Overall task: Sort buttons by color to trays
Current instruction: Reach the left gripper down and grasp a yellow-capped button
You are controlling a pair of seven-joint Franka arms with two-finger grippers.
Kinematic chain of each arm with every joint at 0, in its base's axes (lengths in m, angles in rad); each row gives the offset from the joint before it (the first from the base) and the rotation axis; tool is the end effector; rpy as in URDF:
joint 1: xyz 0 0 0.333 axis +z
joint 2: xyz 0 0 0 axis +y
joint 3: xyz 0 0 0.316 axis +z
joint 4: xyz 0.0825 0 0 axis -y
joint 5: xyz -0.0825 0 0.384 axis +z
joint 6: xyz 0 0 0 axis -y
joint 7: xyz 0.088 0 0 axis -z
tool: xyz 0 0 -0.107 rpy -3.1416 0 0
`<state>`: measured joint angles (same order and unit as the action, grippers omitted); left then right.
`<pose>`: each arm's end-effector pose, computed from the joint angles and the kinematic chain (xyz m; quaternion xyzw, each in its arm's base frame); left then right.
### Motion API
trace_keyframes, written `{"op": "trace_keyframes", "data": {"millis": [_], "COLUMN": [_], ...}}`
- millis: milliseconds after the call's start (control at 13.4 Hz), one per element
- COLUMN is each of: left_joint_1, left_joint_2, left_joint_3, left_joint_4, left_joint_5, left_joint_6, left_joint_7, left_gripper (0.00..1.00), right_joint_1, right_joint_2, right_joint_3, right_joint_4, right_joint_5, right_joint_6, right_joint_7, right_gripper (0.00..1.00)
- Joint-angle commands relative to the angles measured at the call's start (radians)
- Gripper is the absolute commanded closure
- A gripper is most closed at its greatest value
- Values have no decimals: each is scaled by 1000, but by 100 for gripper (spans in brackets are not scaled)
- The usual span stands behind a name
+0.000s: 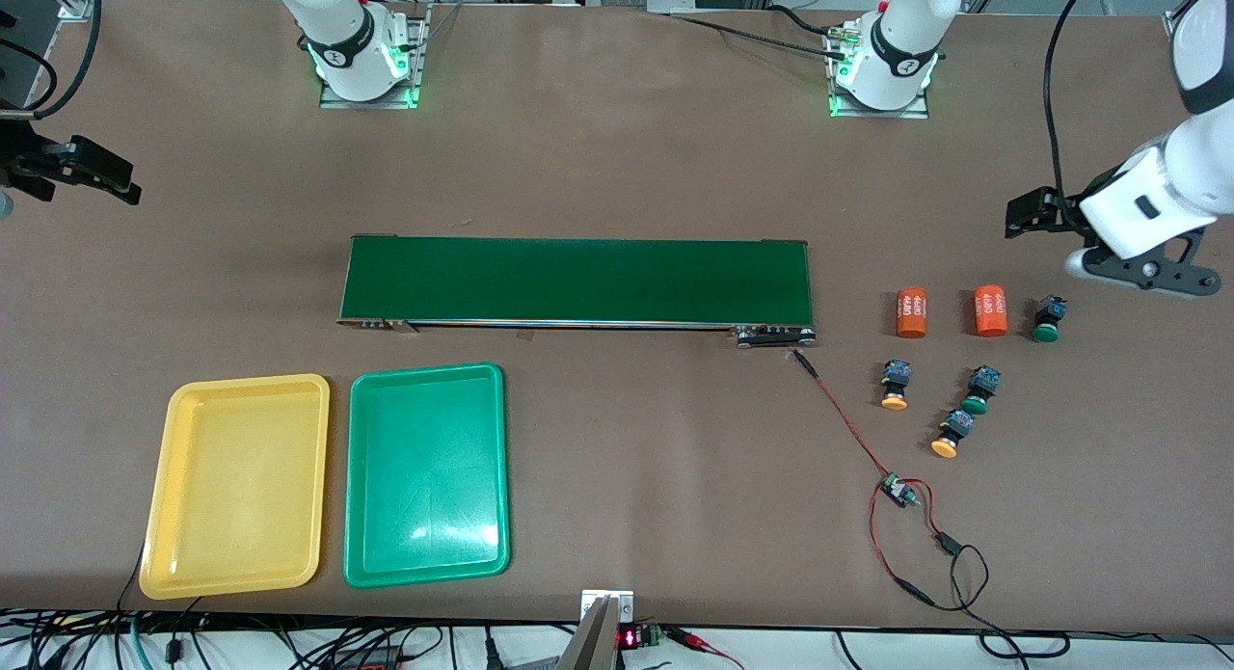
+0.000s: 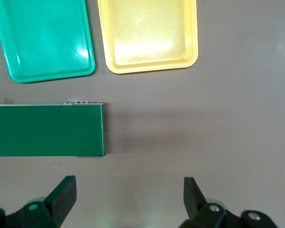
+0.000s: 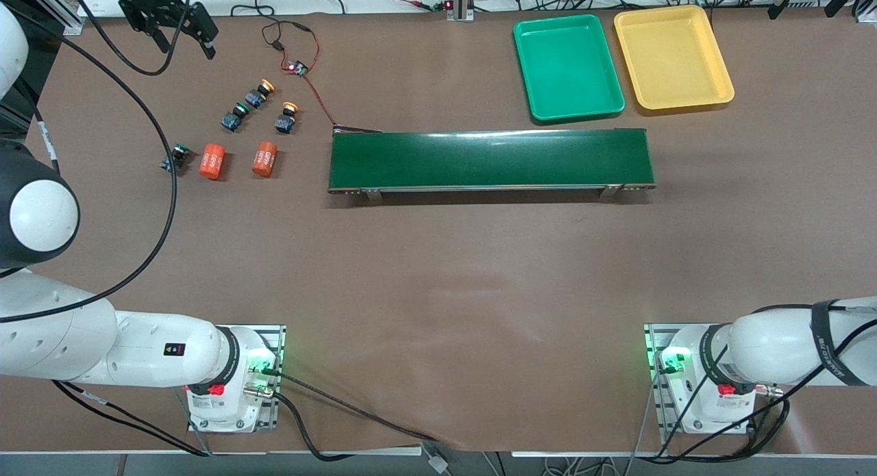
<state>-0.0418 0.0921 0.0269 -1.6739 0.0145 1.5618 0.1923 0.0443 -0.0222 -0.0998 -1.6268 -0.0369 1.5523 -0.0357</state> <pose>0.5683 -0.0074 0.5239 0.9894 -0.1035 -0.1023 0.0006 0.5433 -0.0348 0.6088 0.9995 -0.0097 -0.0270 0.0161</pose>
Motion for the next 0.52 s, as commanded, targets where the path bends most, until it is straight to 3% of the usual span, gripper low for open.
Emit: {"op": "trace_keyframes", "data": {"millis": [0, 223, 446], "left_joint_1": [5, 8, 10], "left_joint_2": [110, 211, 315], "left_joint_3": [13, 15, 15], "left_joint_4": [45, 45, 45], "left_joint_5": [-10, 27, 42], "left_joint_6": [-13, 200, 462], "left_joint_7": [68, 224, 314], "left_gripper": [0, 0, 0], "right_joint_1": [-3, -1, -3], "right_joint_2": [-4, 16, 25], "right_joint_3": [2, 2, 3], "right_joint_4": [7, 8, 4], "right_joint_5": [-4, -17, -47], "right_joint_6": [-1, 46, -16], "right_joint_7": [-1, -1, 2], "right_gripper": [0, 0, 0]}}
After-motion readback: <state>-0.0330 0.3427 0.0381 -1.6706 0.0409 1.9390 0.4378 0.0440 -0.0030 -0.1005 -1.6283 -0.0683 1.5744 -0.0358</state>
